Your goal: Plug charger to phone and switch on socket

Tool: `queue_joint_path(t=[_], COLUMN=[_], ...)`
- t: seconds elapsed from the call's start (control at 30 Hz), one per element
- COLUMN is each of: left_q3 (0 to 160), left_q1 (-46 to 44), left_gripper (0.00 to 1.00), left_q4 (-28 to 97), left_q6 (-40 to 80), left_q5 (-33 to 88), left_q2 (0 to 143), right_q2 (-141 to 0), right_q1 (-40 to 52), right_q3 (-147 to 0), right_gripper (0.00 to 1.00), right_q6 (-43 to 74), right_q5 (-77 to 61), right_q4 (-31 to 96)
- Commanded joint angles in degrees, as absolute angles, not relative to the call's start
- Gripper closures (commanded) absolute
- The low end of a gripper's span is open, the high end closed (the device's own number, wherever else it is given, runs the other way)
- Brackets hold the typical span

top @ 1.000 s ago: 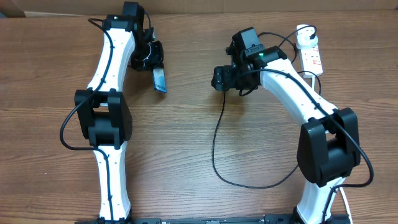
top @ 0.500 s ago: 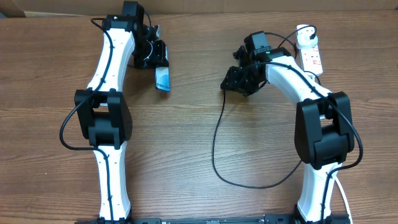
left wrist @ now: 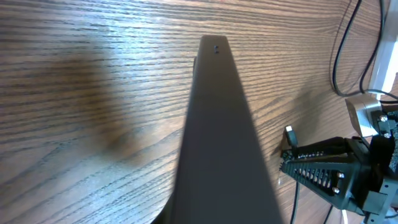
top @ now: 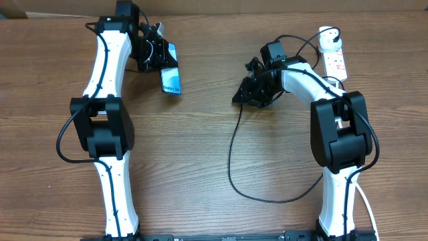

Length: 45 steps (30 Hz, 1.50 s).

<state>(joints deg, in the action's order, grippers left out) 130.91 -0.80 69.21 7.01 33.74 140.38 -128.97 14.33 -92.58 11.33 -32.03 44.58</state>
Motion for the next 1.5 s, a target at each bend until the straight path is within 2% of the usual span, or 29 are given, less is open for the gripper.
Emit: queue_joint_path(t=[0.0, 0.13, 0.53, 0.73, 1.0, 1.23, 1.47], left_q3=[131.35, 131.35, 131.35, 131.35, 131.35, 131.35, 131.35], left_q1=[-1.13, -1.13, -1.13, -1.06, -0.8, 1.02, 2.61], left_gripper=[0.96, 0.96, 0.96, 0.96, 0.96, 0.96, 0.96], left_q4=[69.14, 69.17, 69.19, 69.14, 68.73, 66.32, 54.41], left_q6=[5.74, 5.76, 5.76, 5.76, 5.78, 7.4, 21.82], left_q5=[37.12, 37.17, 37.15, 37.82, 41.78, 56.21, 72.75], left_q2=[138.67, 138.67, 138.67, 138.67, 138.67, 138.67, 138.67], right_q2=[-130.04, -130.85, -131.46, -131.46, -131.15, -127.0, -121.82], right_q1=[14.37, 14.37, 11.97, 11.88, 11.86, 11.92, 12.36], right_q3=[-93.27, -93.27, -93.27, -93.27, -93.38, -93.41, -93.41], right_gripper=[0.75, 0.79, 0.83, 0.96, 0.96, 0.96, 0.96], right_q6=[10.9, 10.94, 8.67, 6.96, 5.65, -1.89, -3.18], right_q5=[-31.94, -33.58, -36.03, -39.0, -44.58, -52.88, -64.01], right_q4=[43.51, 42.19, 41.21, 41.19, 42.98, 49.82, 50.28])
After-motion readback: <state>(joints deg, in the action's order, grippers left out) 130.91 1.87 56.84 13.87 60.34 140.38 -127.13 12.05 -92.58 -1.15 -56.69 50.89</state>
